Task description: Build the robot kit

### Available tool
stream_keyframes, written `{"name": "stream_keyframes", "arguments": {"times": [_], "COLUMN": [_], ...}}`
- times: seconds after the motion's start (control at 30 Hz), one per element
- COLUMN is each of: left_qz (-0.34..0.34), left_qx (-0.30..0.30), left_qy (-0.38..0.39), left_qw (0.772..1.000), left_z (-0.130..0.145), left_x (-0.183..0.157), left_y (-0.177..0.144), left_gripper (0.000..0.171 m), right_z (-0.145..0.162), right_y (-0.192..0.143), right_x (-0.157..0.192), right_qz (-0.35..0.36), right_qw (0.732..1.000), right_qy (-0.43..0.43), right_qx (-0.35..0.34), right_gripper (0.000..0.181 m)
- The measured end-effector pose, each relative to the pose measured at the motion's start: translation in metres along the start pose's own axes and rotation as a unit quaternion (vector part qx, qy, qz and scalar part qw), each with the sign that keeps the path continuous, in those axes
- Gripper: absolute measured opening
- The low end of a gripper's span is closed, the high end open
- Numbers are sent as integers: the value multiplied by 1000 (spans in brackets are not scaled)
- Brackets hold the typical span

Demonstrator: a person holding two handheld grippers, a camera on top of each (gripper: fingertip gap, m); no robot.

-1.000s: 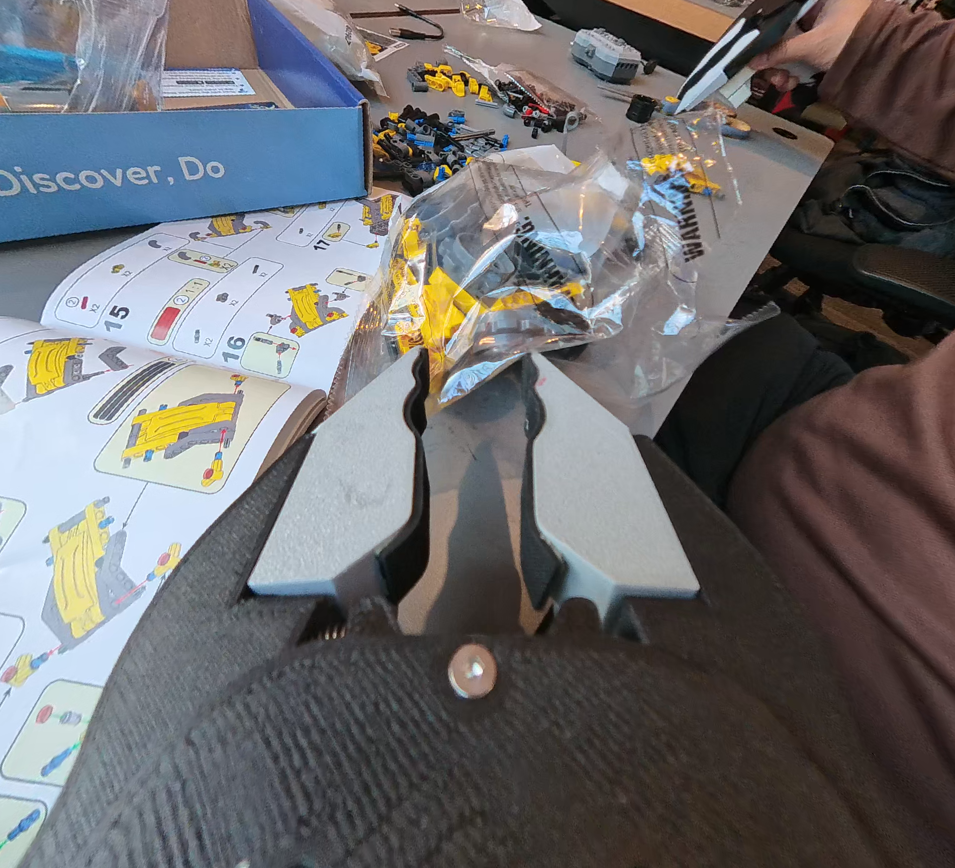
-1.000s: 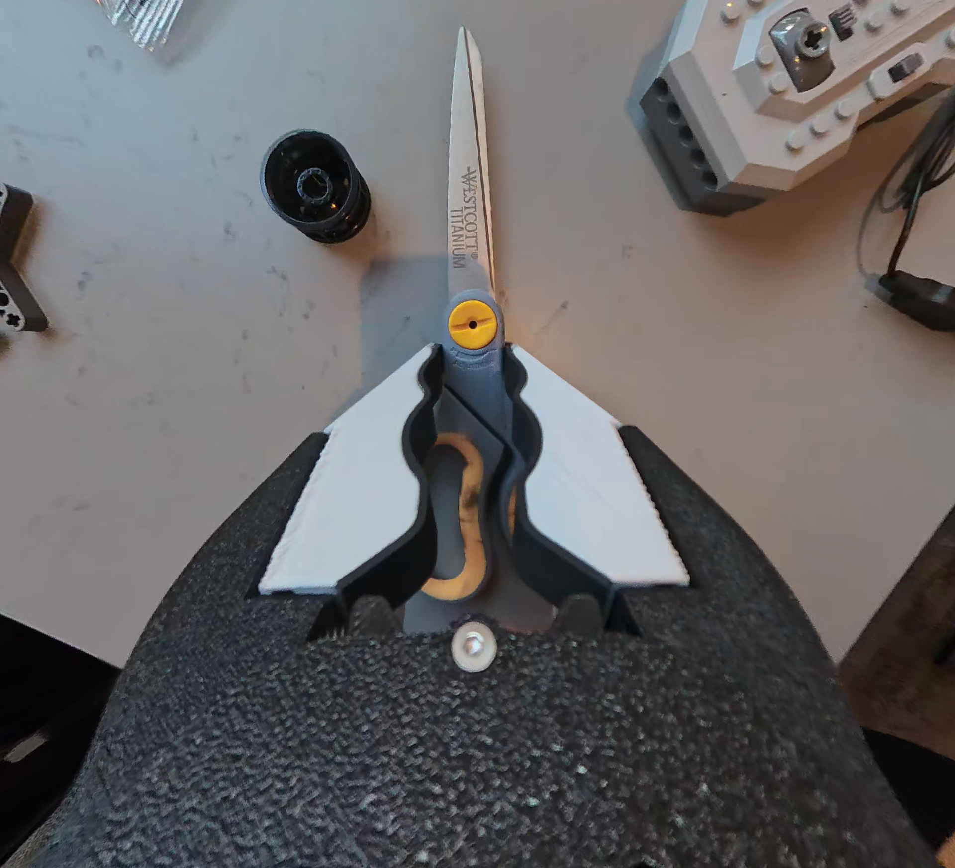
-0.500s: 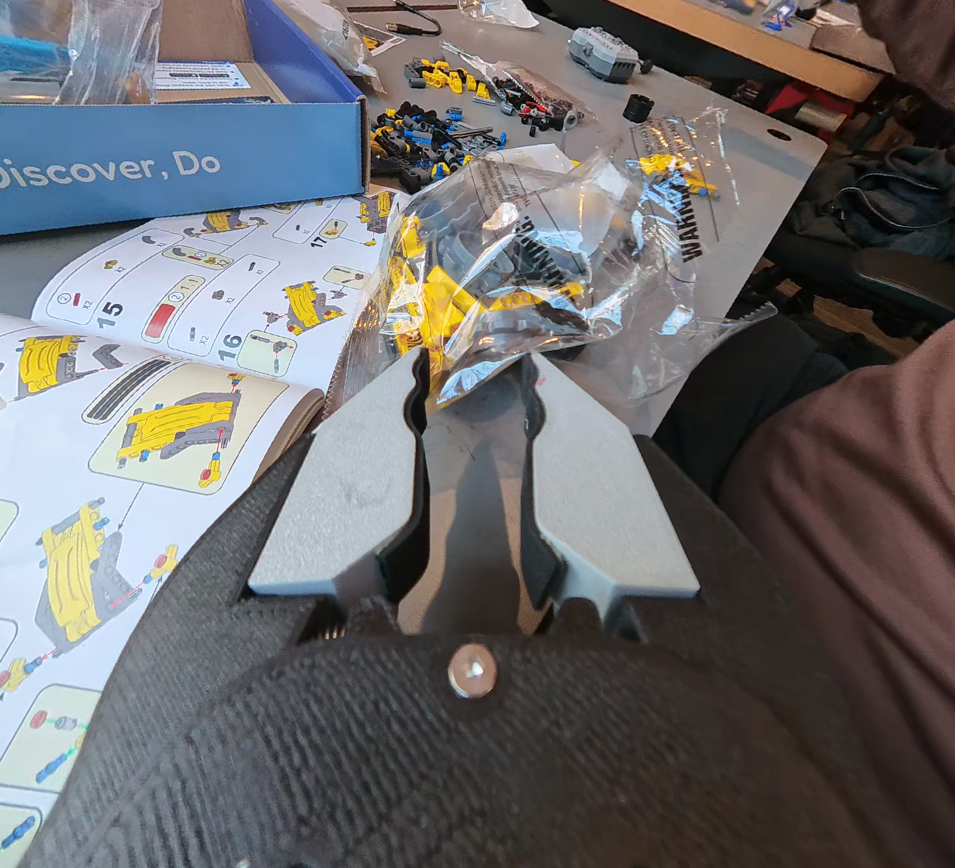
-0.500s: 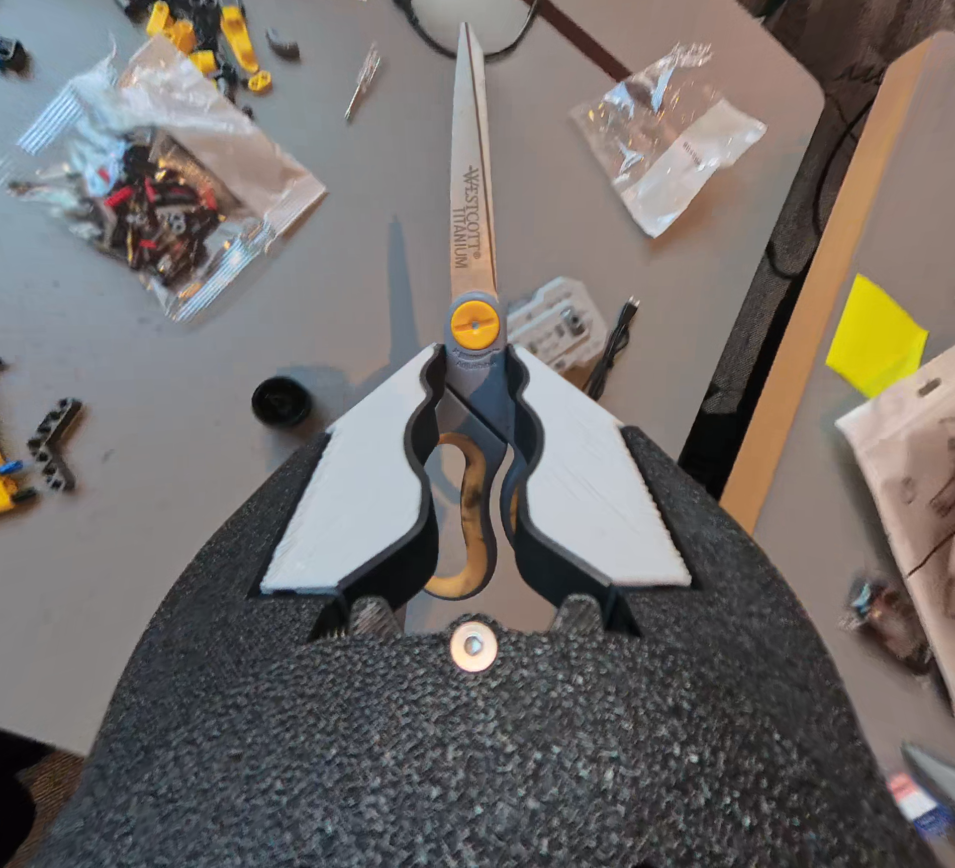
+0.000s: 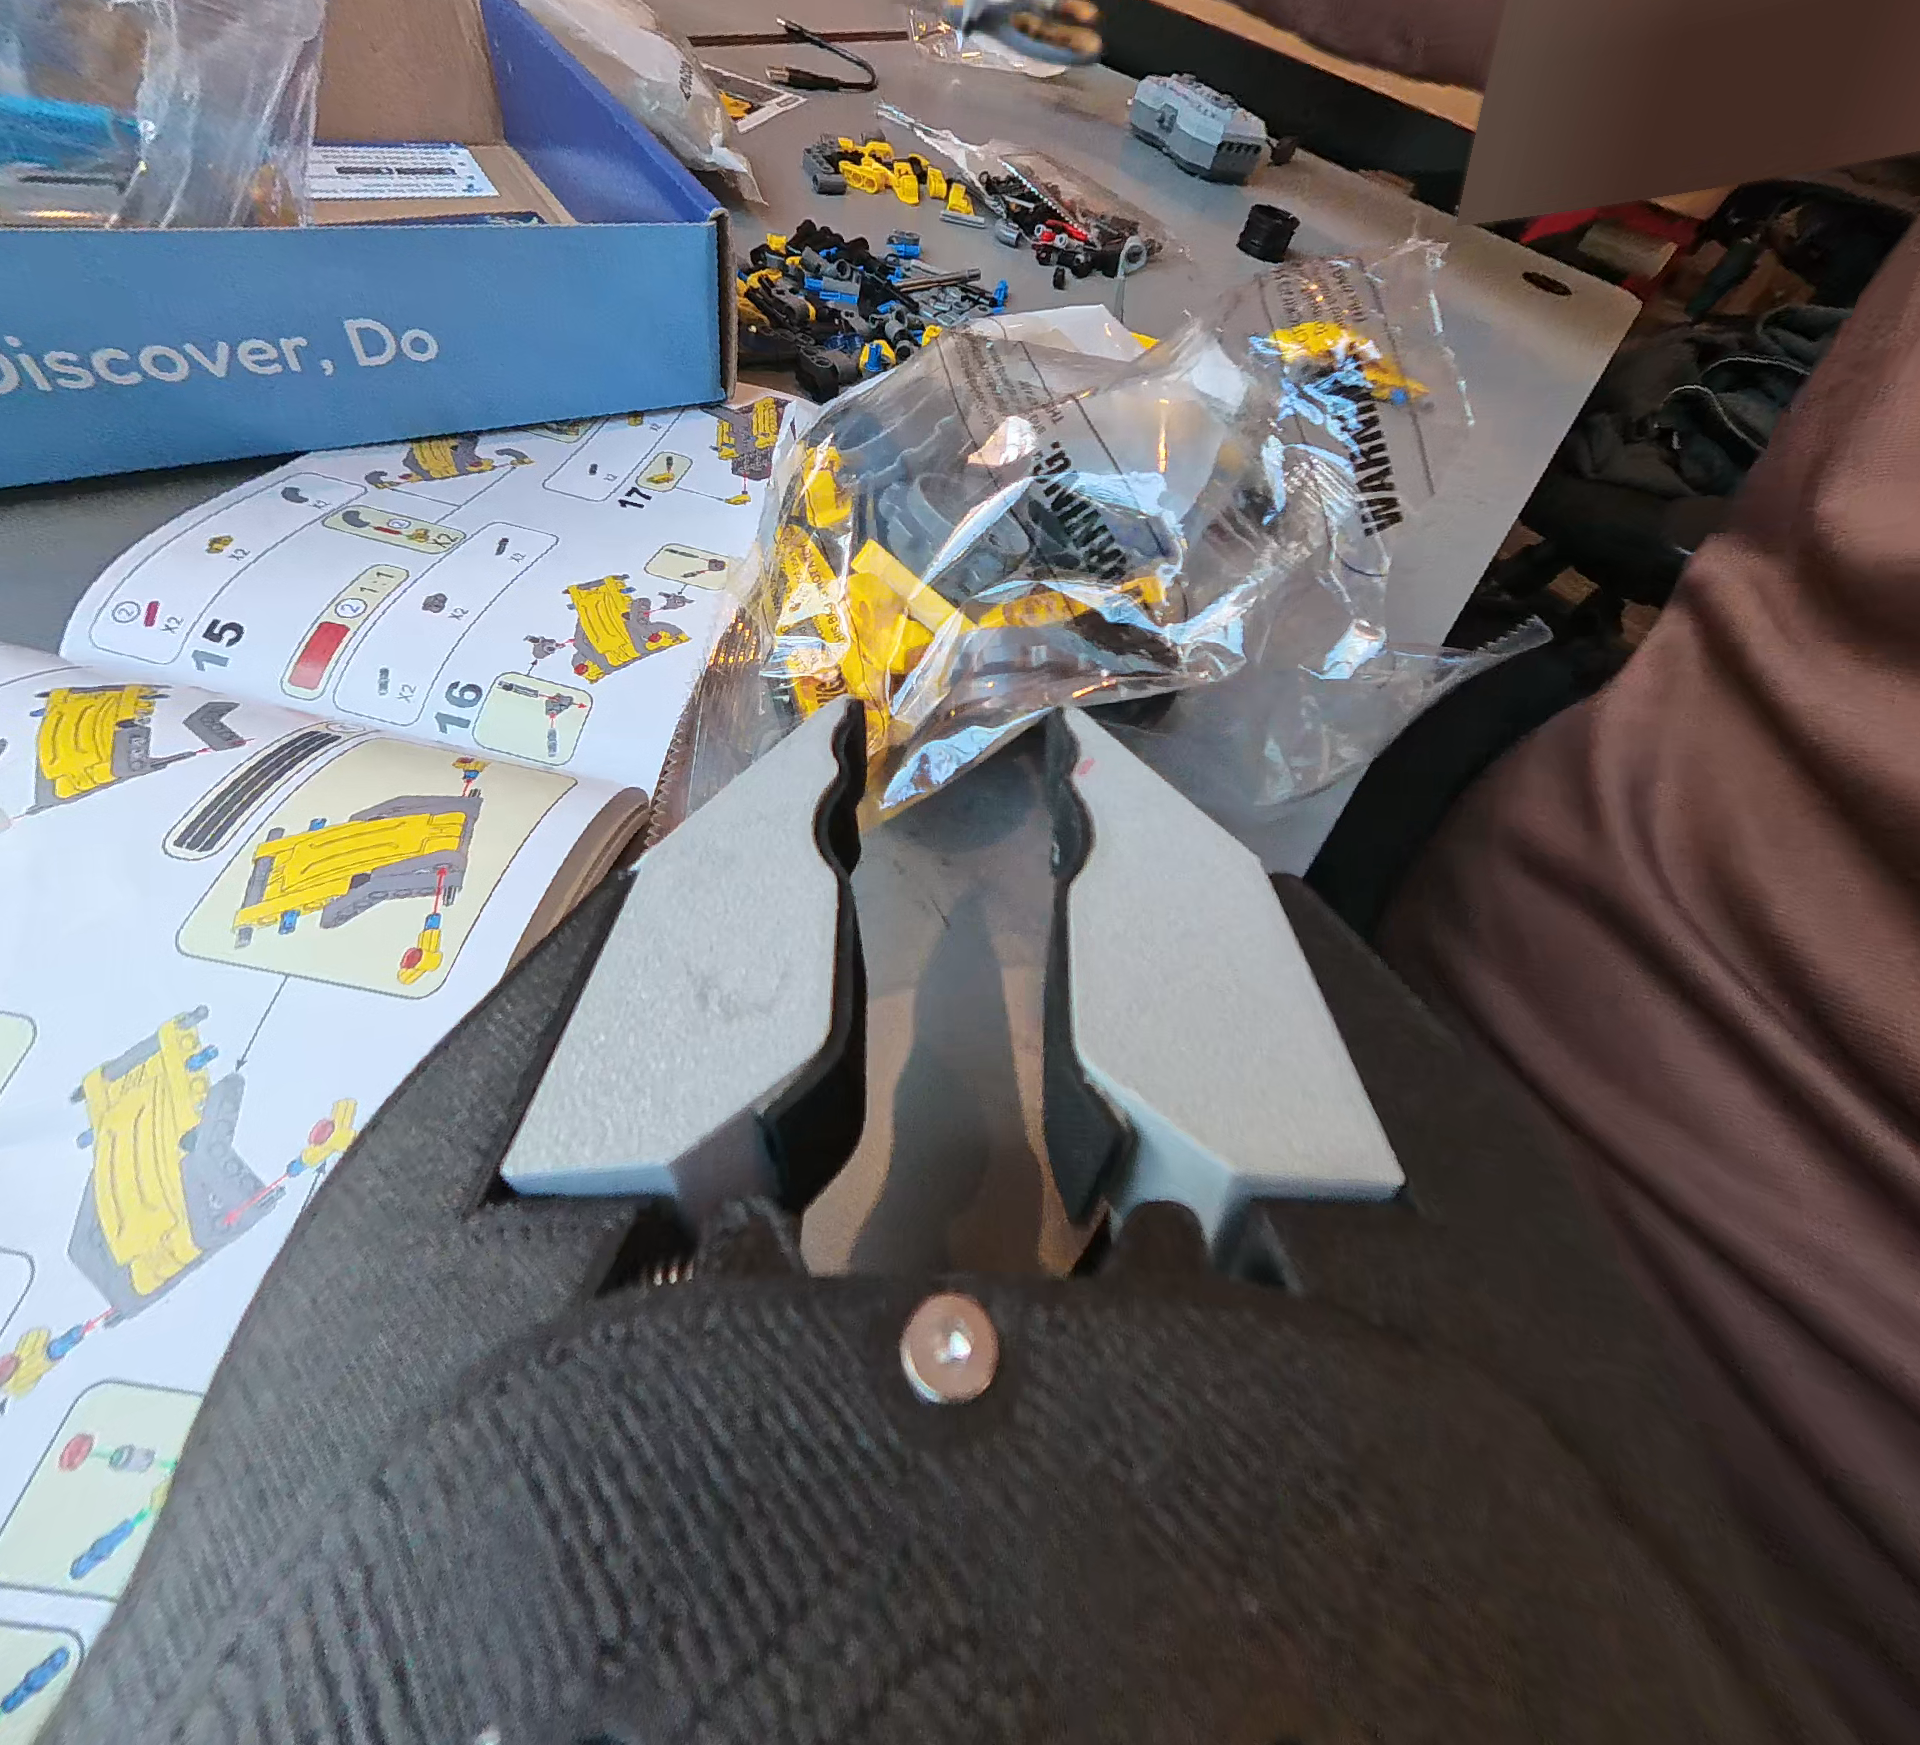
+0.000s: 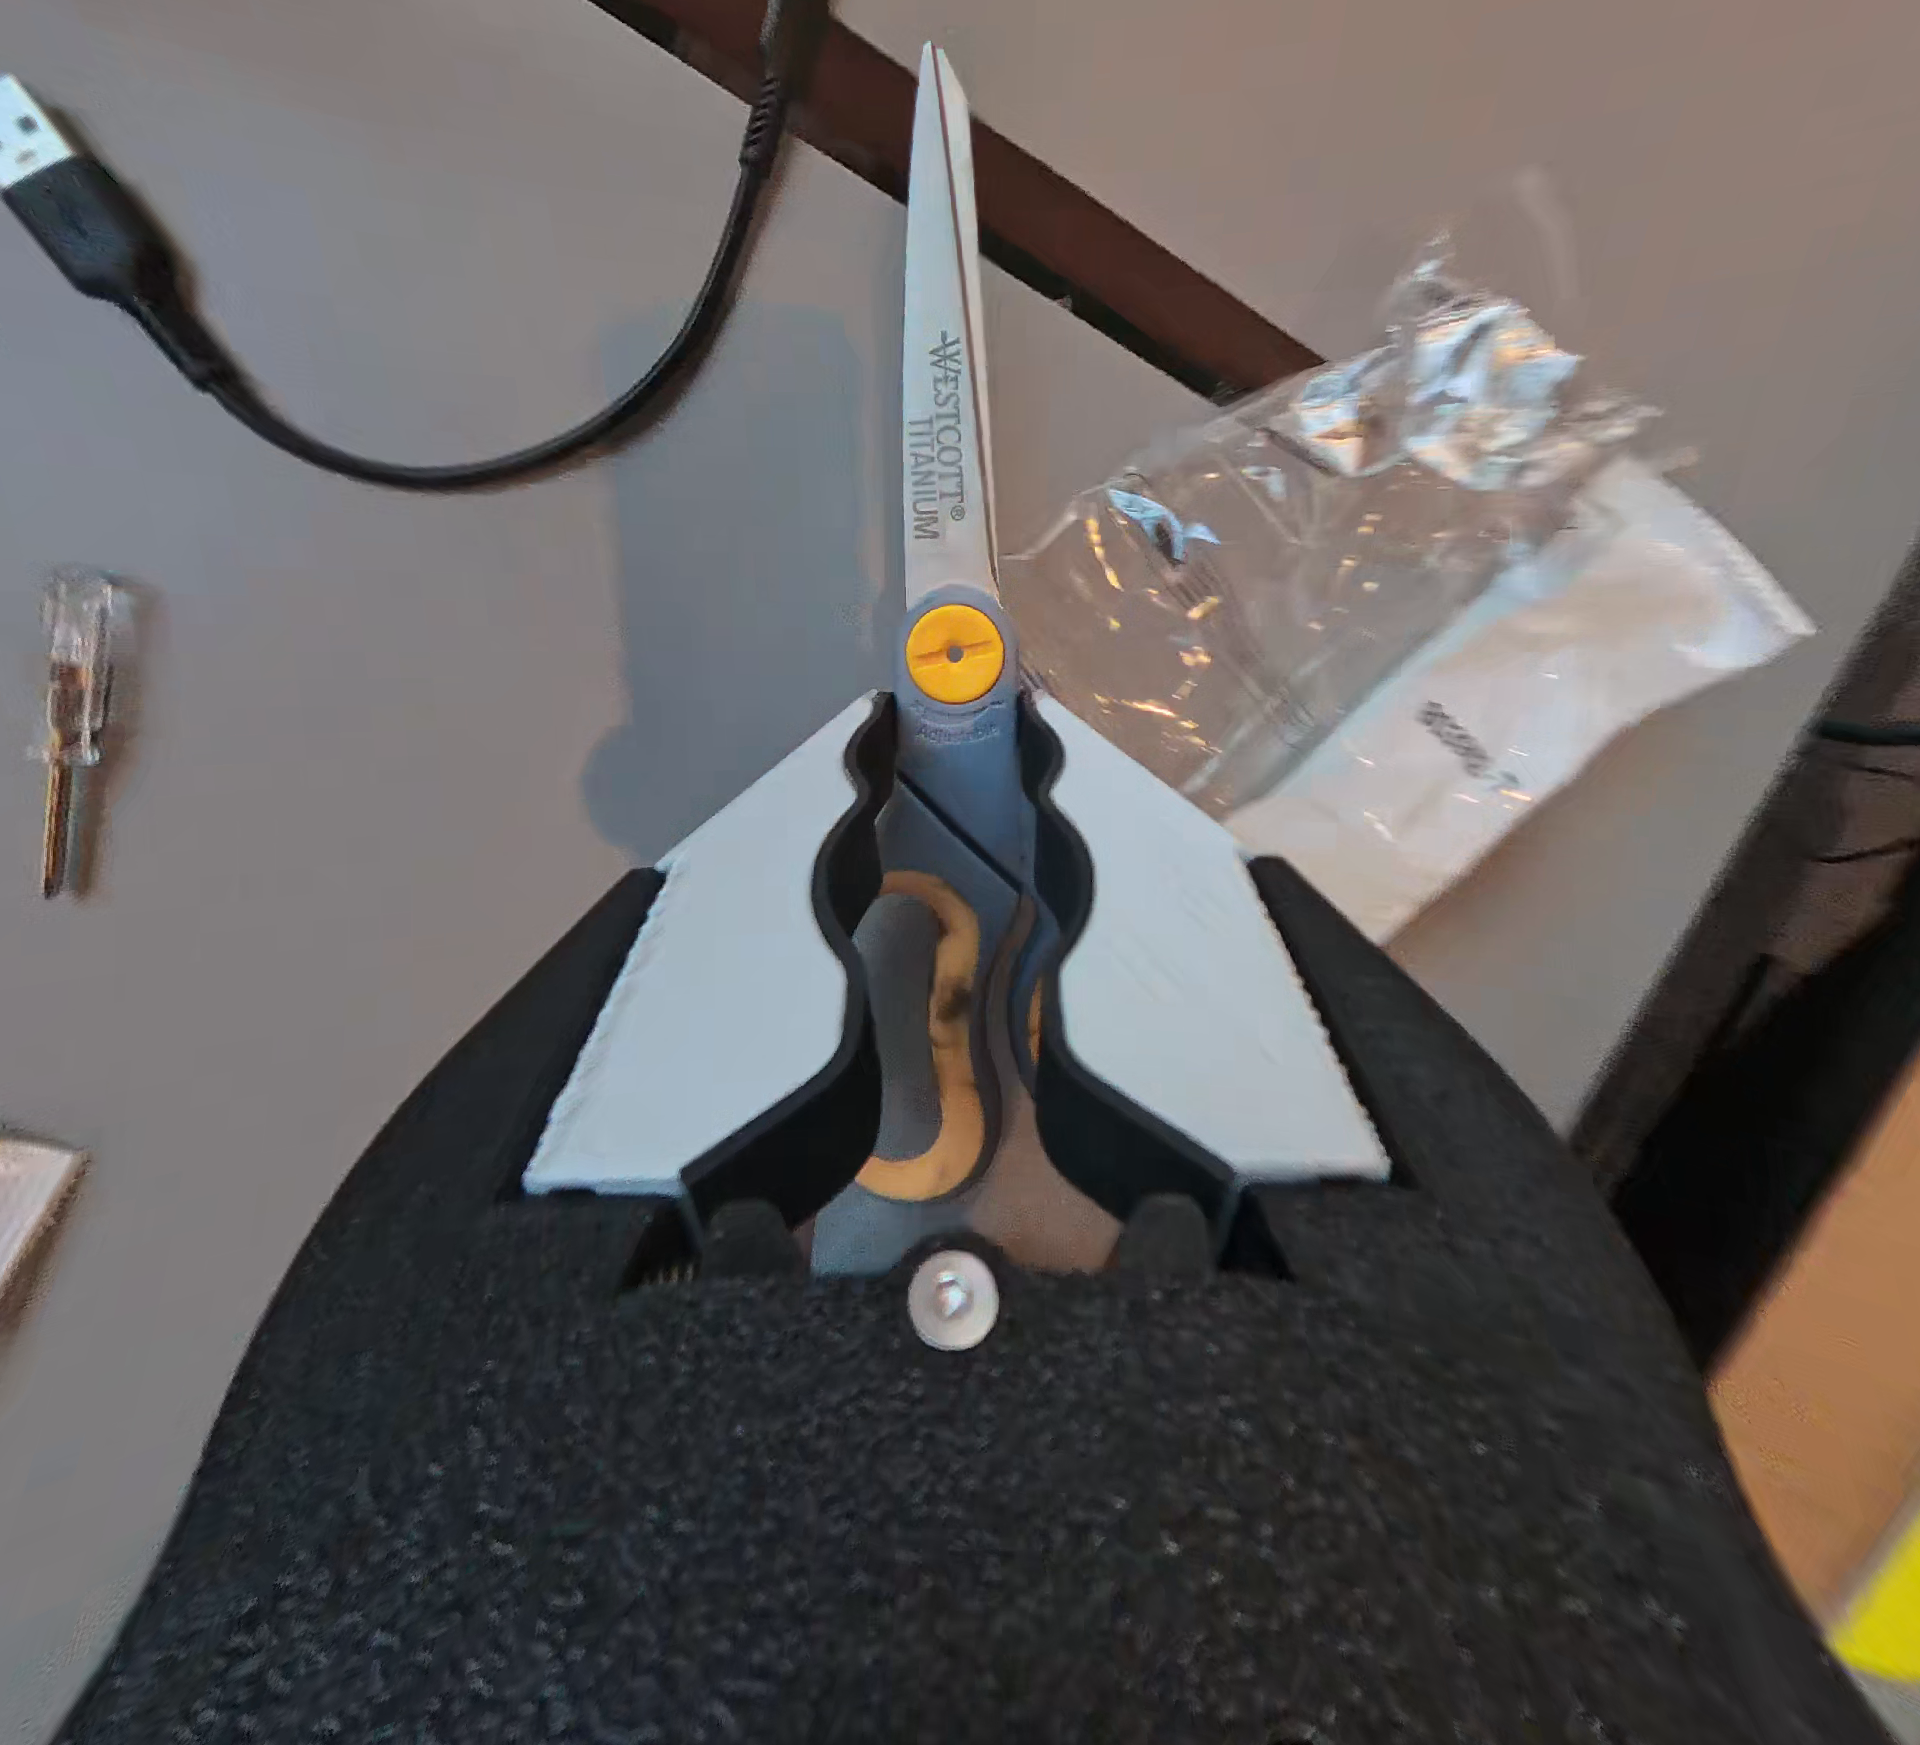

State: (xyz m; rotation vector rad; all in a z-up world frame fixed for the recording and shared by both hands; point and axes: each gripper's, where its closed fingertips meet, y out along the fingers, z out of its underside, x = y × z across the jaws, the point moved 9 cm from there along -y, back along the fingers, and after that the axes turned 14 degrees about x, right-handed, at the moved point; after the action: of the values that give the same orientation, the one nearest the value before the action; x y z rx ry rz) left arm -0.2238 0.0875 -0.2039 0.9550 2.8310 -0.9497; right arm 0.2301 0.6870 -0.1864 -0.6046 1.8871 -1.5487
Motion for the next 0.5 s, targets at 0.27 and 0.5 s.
{"name": "stream_keyframes", "arguments": {"times": [0.27,0.5], "left_qz": [10,10], "left_qx": [3,-6], "left_qy": [-7,3], "left_qw": [1000,1000], "left_z": [0,0], "left_x": [1,-1], "left_y": [0,-1], "left_gripper": [31,30], "right_z": [16,155], "right_y": [-30,-90], "right_x": [15,45], "right_qz": [-83,-44], "right_qw": [993,994], "right_qy": [17,-84], "right_qx": [-77,-60], "right_gripper": [49,59]}}
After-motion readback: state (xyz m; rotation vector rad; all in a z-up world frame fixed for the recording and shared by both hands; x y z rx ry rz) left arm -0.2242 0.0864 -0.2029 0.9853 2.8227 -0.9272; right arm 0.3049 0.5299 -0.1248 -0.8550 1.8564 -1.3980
